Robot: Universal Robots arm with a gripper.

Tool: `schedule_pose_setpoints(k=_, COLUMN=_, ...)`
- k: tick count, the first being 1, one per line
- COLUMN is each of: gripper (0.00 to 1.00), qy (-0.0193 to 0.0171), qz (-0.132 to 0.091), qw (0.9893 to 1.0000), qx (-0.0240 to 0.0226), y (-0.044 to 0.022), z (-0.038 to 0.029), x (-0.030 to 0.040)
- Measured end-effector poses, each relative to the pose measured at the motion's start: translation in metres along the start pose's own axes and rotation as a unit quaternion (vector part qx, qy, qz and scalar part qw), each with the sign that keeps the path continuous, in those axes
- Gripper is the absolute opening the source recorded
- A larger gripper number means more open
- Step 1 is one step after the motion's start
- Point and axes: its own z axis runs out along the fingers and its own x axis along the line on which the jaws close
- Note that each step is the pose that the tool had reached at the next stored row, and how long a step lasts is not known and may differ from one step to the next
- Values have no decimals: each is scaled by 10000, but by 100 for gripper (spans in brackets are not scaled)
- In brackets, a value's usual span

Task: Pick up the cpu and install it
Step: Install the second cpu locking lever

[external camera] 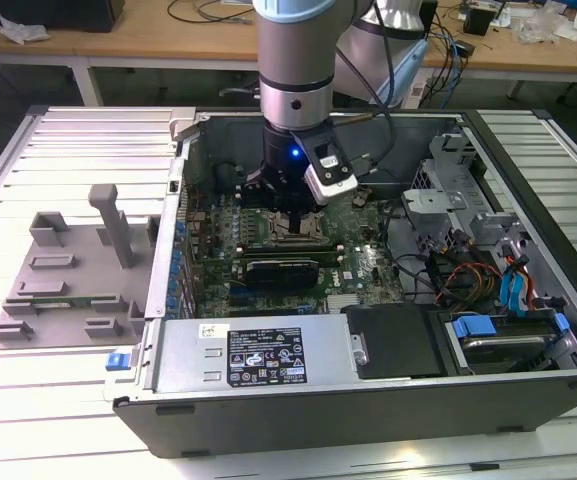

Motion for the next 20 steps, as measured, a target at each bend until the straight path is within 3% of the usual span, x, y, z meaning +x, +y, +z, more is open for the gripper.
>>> schedule_pose_setpoints(k=3, gripper=11, qy=-1, qz=-17, qw=10000, qx=-2, y=-14, z=17, x=45)
schedule_pose_setpoints(k=20, gripper=11, qy=-2, qz=-40, qw=10000, qx=-3, y=-15, z=96, x=66)
